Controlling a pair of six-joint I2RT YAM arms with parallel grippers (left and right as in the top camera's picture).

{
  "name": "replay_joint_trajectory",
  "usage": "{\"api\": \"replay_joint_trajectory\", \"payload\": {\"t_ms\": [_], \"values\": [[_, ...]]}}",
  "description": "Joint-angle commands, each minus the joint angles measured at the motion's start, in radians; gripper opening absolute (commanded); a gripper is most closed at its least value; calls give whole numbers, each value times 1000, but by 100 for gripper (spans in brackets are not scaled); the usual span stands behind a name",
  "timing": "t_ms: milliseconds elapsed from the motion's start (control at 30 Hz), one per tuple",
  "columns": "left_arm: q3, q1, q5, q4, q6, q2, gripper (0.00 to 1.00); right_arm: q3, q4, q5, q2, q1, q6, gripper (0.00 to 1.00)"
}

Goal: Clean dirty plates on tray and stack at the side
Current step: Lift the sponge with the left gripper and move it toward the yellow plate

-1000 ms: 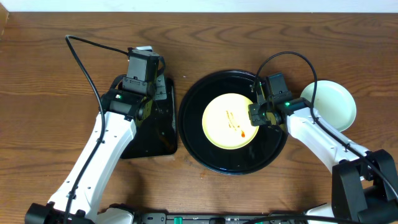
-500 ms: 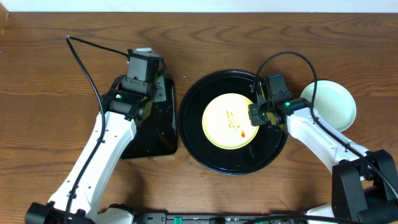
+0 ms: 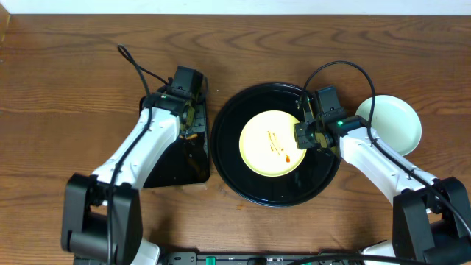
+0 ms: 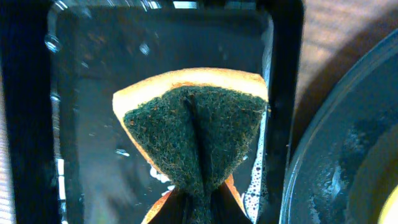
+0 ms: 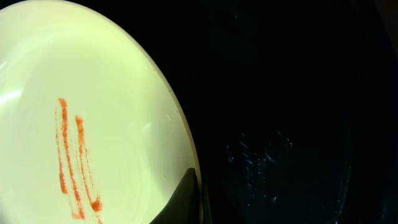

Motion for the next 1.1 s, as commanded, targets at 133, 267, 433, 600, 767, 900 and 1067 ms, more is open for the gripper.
{"api": "replay_joint_trajectory", "payload": {"t_ms": [133,267,433,600,767,900,1067], "values": [[21,-2,29,-3,-3,29,8,3,0,17,10,-4,-10,2],[21,-2,29,-4,-3,29,8,4,0,17,10,-4,-10,2],[21,-2,29,-4,-3,29,8,3,0,17,10,-4,-10,2],[21,-2,29,-4,-3,29,8,3,0,17,10,-4,-10,2],[21,-2,37,-4,-3,29,8,3,0,17,10,-4,-10,2],[21,-2,55,-4,-4,29,8,3,0,17,10,-4,-10,2],[21,-2,55,-4,-6,29,8,3,0,17,10,-4,-10,2]]}}
